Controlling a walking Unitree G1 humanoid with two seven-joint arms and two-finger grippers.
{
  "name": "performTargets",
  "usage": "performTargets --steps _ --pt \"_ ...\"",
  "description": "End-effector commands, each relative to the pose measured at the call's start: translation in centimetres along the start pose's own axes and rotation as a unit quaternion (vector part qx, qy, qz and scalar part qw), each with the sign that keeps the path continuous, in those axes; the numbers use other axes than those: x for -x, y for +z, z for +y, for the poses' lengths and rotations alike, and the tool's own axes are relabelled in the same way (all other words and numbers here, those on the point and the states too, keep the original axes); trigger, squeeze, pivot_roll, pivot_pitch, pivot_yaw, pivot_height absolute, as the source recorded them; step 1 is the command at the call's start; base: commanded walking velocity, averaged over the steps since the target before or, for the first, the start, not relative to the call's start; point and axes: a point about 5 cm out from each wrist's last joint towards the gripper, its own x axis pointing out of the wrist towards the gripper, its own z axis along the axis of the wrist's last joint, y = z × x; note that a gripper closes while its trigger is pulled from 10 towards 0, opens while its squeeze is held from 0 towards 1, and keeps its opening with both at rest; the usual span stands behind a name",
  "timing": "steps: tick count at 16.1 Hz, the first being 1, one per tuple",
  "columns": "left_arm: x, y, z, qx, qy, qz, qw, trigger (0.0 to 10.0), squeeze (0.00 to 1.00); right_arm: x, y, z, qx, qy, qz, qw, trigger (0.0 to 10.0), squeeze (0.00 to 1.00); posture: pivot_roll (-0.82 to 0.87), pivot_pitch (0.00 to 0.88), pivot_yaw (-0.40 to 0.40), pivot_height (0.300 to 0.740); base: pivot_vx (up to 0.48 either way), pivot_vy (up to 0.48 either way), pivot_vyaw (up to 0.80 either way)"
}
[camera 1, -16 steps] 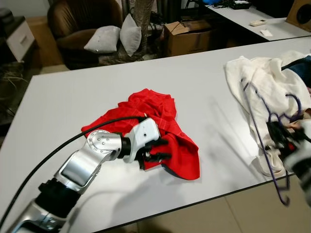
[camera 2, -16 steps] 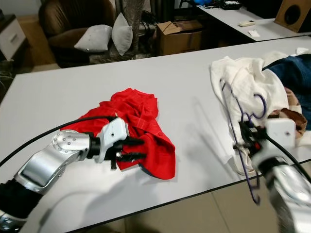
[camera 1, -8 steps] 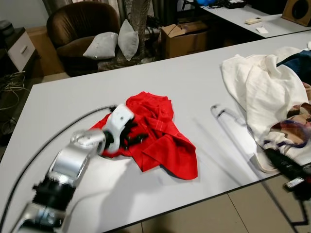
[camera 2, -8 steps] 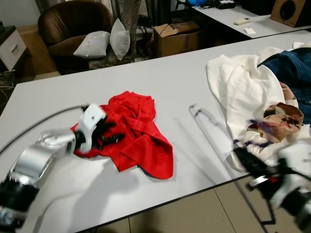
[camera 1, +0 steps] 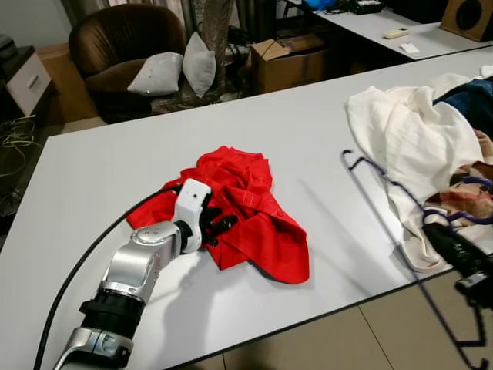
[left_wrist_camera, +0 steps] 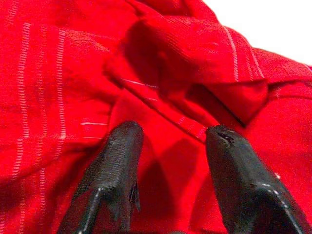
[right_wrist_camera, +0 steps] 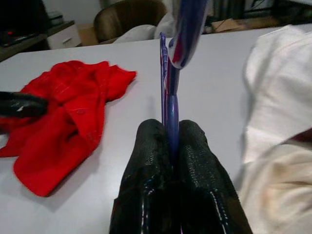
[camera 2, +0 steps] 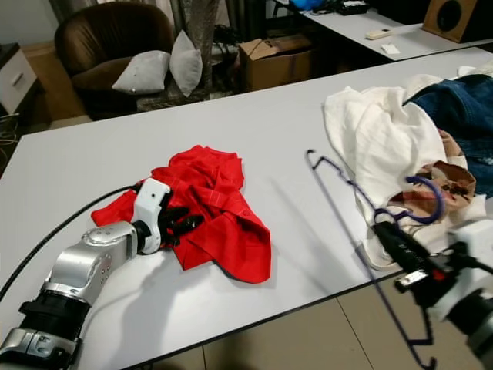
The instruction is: Hang hanger
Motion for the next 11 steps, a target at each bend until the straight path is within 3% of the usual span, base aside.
performTargets --steps 1,4,7,10,11 --pt "-0.1 1.1 0.3 0.007 0.002 -0.029 1.000 0.0 0.00 -0.4 0.3 0.5 0.000 0.015 -0.008 1.000 10.0 0.00 -0.20 0.000 0.097 0.740 0.000 0.000 0.00" --pt "-0.4 1.0 0.0 0.004 -0.025 -0.021 0.999 0.0 0.00 -0.5 0.0 0.7 -0.001 0.017 -0.006 1.000 10.0 0.00 -0.20 0.000 0.117 0.740 0.000 0.000 0.00" --pt "-0.5 0.9 0.9 -0.025 0.010 -0.014 1.000 0.0 0.00 -0.6 -0.3 0.9 0.000 0.016 -0.003 1.000 10.0 0.00 -0.20 0.000 0.123 0.740 0.000 0.000 0.00" --pt "-0.4 1.7 1.5 -0.057 0.023 -0.043 0.997 0.0 0.00 -0.9 -0.6 1.5 -0.005 0.023 -0.004 1.000 10.0 0.00 -0.19 0.000 0.127 0.740 0.000 0.000 0.00" --pt "-0.2 2.3 1.3 -0.070 0.001 -0.069 0.995 0.0 0.00 -1.0 -0.7 1.6 -0.006 0.025 -0.005 1.000 10.0 0.00 -0.19 0.000 0.128 0.740 0.000 0.000 0.00"
